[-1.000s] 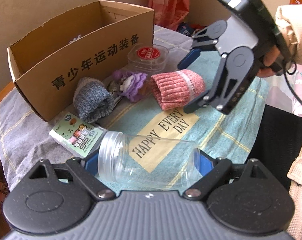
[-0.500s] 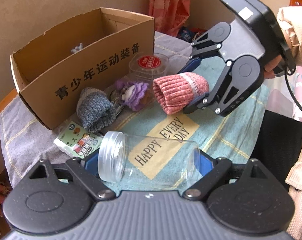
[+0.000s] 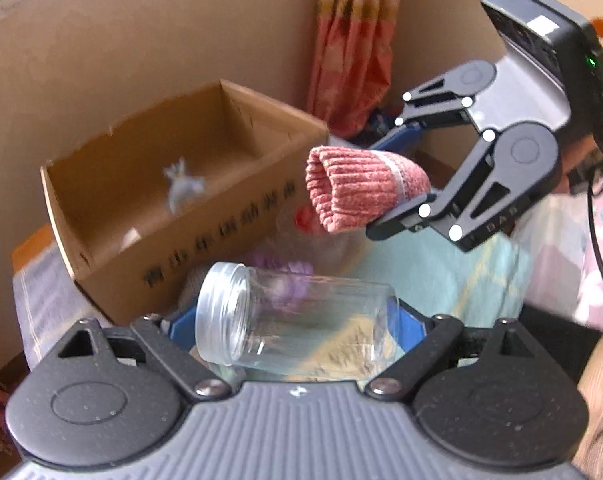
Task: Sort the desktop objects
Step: 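Carry jar and sock over the cardboard box and release both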
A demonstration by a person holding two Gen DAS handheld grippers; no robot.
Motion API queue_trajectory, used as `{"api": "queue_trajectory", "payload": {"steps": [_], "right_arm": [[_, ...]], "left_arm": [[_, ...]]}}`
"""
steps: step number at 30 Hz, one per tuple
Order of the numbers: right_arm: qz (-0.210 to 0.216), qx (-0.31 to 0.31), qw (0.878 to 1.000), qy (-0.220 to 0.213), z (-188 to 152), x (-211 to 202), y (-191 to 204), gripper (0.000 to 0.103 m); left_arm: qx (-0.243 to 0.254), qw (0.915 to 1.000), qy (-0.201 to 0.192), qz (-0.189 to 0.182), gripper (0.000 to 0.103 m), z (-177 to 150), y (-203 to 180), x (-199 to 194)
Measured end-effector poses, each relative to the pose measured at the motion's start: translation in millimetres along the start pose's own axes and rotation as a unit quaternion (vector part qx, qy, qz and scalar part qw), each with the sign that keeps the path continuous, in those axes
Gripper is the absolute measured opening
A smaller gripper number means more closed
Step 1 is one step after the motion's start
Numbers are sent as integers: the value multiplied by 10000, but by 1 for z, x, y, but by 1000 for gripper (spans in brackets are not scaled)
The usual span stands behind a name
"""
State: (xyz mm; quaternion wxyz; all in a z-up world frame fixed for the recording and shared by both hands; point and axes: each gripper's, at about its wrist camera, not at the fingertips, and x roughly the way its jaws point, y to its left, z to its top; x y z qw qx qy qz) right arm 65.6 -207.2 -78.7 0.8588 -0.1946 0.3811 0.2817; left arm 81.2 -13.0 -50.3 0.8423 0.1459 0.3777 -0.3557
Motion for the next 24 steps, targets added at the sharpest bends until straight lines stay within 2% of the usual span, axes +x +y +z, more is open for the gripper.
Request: {"api": "queue_trajectory", "payload": {"steps": [6,12,18,24], "right_arm": [[-250,310,9989,-257,35,-9,-33,73],[-507,611,9968,-125,58,6,-56,73],[-541,747,9957,22,71,20,-71,73],[-585,729,9956,81,79,25,-78,73]], "left_arm": [[-119,9993,-269,244,92,43,28,1],[-450,9969,-283,572,92,77,64,14],[-817,9933,-188,796,92,97,92,37],[-681,9932,-34,945,92,105,98,54]]}}
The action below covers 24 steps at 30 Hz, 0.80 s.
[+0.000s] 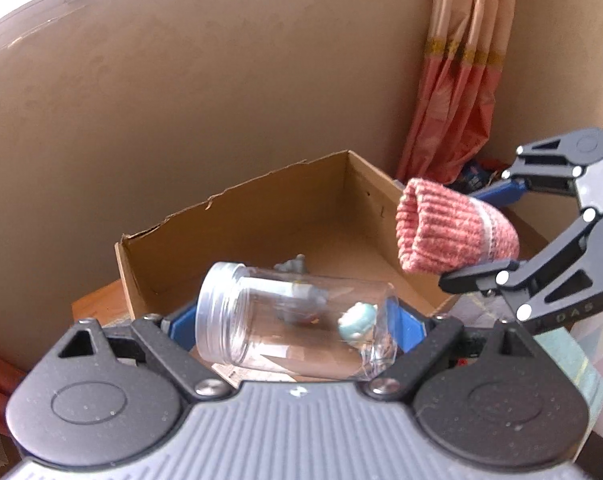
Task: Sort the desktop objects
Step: 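Carry jar and sock over the cardboard box and release both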
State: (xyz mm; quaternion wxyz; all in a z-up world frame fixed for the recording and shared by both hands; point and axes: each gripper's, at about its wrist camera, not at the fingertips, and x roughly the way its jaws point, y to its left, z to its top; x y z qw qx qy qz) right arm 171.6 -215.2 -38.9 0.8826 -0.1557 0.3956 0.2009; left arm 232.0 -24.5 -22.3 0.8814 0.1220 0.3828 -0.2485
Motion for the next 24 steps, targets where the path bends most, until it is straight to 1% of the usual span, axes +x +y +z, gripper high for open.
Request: {"api": "queue_trajectory", "payload": {"steps": [6,8,10,12,17,24], "right_arm": [[-54,95,9999,21,7,9,-6,74],[-86,123,9999,72,8,12,-6,80],[-90,179,9998,95,9,16,-7,94],[-118,189,9998,-2,9,16,-6,100],[-116,219,9997,-34,7,16,-5,101],[-18,534,9985,-153,1,8,-7,103]], "left_arm": [[180,9997,112,148,92,3,1,11],[205,9995,111,217,95,4,0,13],[202,9993,105,295,98,5,0,16],[204,9990,107,384,100,5,-1,19],[199,9987,169,432,100,1,-1,21],[166,9993,74,331,100,-3,-5,7]]}}
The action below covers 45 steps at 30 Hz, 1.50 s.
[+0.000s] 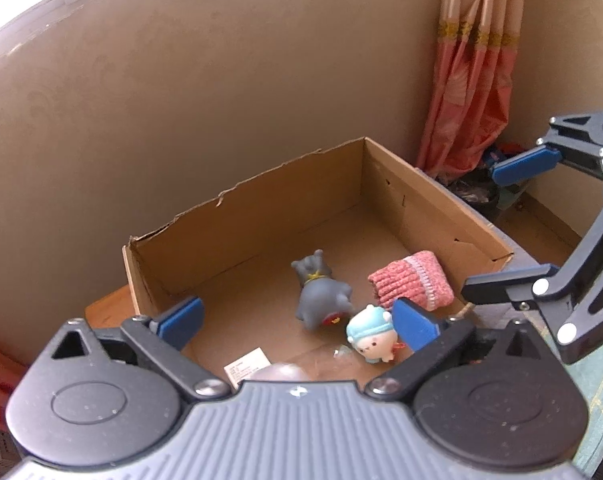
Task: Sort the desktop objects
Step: 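Carry jar and sock over the cardboard box and release both, then grasp the grey knit sock with left tool while right tool grasps the red-label clear box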
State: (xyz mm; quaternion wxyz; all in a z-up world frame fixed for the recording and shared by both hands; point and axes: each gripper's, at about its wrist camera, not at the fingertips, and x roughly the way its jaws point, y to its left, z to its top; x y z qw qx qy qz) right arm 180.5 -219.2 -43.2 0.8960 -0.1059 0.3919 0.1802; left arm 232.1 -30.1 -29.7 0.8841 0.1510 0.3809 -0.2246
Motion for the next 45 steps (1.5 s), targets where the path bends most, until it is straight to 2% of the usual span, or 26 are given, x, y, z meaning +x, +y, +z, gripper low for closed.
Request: {"api": "queue_trajectory", "payload": {"steps": [9,12,22,28,31,37,42,45], "right_arm": [[95,942,9953,-220,-10,-28,-7,103],[205,1084,9937,-218,-12,-38,-4,103],[246,1022,9940,-289,-34,-70,24,103],[254,844,9958,-259,-63,-82,44,103],[240,822,9962,-180,-78,-83,51,103],[-150,836,9964,-73,-106,-76,55,103],[-31,851,9963,125,-128,-64,53,103],[-29,774,9968,212,-137,-57,56,103]], "left_arm": [[58,9999,-74,58,100,-6,-11,-34],[-18,9998,-174,27,100,-11,-13,-48],[-343,9991,-241,111,100,-29,-24,-93],[-606,9977,-244,167,101,-62,-22,-112],[-807,9963,-192,207,101,-82,-19,-113],[-1239,9919,-105,266,101,-117,-16,-99],[-1483,9887,-2,218,101,-139,-17,-80],[-1465,9889,73,228,101,-145,-21,-67]]}}
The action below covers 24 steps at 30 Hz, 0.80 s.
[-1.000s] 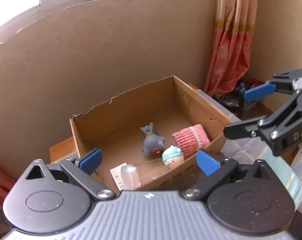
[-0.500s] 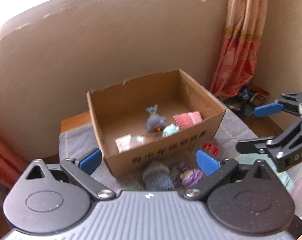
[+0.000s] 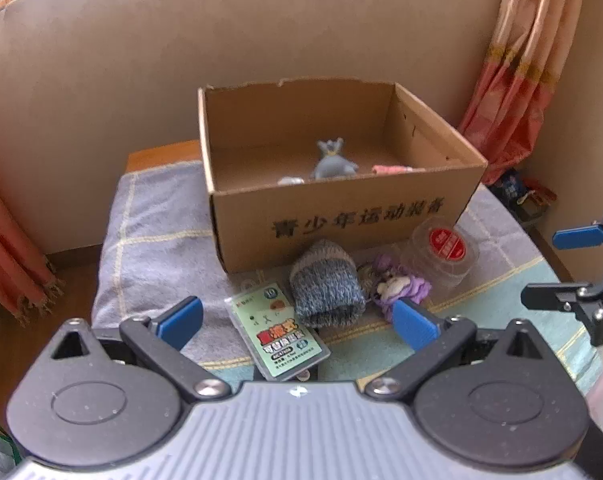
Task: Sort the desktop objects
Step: 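Grasp the grey knit sock with left tool while right tool grasps the red-label clear box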
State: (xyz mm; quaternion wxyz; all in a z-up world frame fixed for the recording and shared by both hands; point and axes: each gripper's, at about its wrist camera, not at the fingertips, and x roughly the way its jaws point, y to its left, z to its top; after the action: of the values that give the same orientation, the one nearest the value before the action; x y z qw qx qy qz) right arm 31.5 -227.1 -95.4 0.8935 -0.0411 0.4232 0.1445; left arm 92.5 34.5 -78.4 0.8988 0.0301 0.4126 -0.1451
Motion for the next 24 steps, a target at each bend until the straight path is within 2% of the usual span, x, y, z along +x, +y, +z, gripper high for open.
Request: {"api": "queue_trajectory", "payload": {"steps": [6,10,18,22,24], "right_arm": [[26,-149,9999,77,-9,16,2,103],[70,-165,9998,115,-12,24,1,103],[28,111,9998,184,-20,38,-10,103],[44,215,9996,196,-23,43,-14,103],[56,211,9995,211,-24,45,-16,103]], "left_arm": [[-3,9997,18,-231,101,0,-12,21],[203,9992,53,-334,101,4,-23,34],[335,9986,15,-404,98,6,-34,58],[201,9988,-57,-442,87,8,-34,67],[167,9989,-56,-424,86,9,-33,71]]}}
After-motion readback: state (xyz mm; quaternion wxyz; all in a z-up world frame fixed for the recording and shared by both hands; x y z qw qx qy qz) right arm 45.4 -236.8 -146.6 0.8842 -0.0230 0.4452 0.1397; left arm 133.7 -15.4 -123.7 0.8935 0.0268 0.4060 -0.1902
